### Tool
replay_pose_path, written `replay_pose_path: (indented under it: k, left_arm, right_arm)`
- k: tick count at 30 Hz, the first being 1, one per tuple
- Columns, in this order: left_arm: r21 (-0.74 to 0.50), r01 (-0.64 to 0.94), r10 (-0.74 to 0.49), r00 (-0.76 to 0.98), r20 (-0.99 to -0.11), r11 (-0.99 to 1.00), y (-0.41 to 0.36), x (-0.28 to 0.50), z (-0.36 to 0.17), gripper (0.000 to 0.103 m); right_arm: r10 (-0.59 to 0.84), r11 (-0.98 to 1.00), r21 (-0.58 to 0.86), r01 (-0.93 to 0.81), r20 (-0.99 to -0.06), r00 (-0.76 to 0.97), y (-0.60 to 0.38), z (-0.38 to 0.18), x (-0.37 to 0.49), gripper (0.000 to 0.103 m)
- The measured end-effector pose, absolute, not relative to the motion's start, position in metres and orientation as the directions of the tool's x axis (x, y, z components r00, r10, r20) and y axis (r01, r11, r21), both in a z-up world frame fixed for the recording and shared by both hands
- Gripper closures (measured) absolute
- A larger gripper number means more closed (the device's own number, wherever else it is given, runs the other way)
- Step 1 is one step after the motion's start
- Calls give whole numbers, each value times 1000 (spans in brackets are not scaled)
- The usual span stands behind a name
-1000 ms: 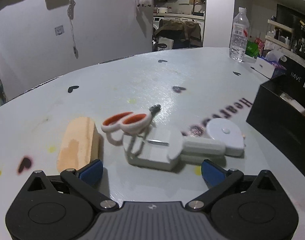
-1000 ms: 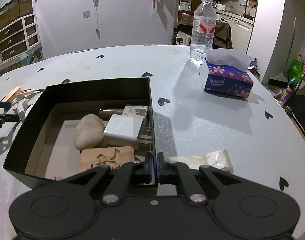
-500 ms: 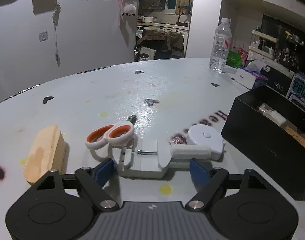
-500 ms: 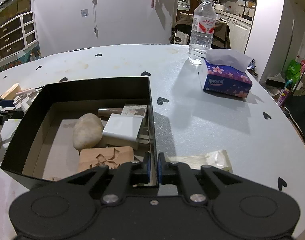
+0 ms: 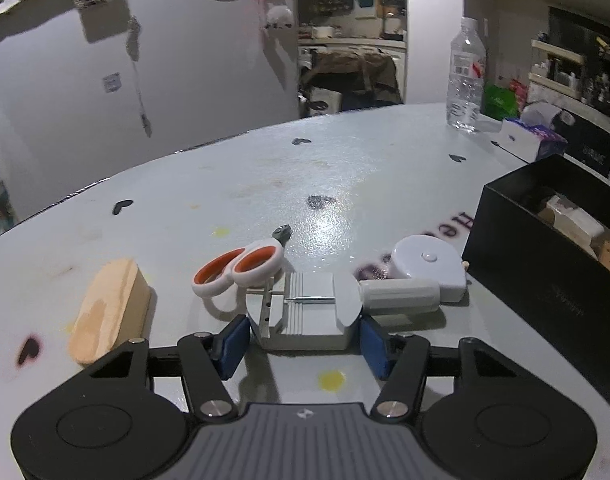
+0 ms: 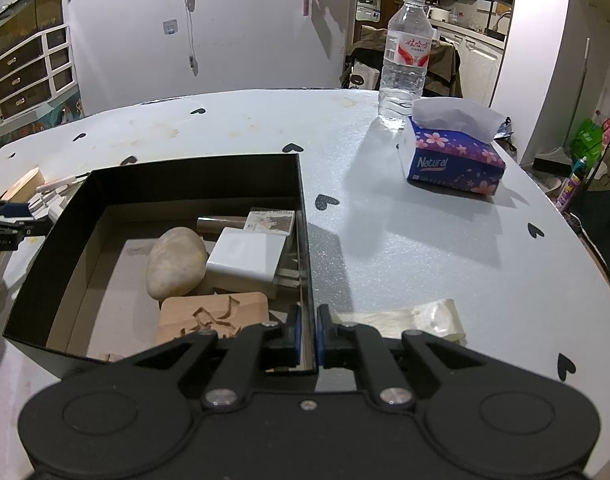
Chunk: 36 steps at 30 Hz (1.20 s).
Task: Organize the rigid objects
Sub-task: 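Grasp the white watch-strap tool with the left gripper, then carry the watch-strap tool into the black box and release it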
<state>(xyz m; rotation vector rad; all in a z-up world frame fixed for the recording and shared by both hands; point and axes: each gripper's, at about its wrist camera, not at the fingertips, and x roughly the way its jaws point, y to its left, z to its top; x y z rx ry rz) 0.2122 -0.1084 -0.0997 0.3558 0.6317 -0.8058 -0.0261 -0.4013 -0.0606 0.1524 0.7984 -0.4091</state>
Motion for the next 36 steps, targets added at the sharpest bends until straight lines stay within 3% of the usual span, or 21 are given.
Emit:
replay_pose_path:
  k: [10,17,25,36]
  left_arm:
    - [7,638,-474,579,-663,770,-101,160,-99,44]
    - [64,637,-444,602,-664,768,-101,118,-99,43]
    - [97,664,-471,617,-630,741,-101,123,-103,38]
    - [-4,629,-511,628,-588,778,-96,128,-97,40]
  right_arm:
    - [-288,915,-10,403,-716,636,-403,-61,-29,95]
    - [-282,918,-6,396,-712,643,-403,-61,-30,95]
    - [-278,918,1,396,-710,647,-404,-61,-31,95]
    - [-277,918,2,396,-710,647,-403,-60,-32,95]
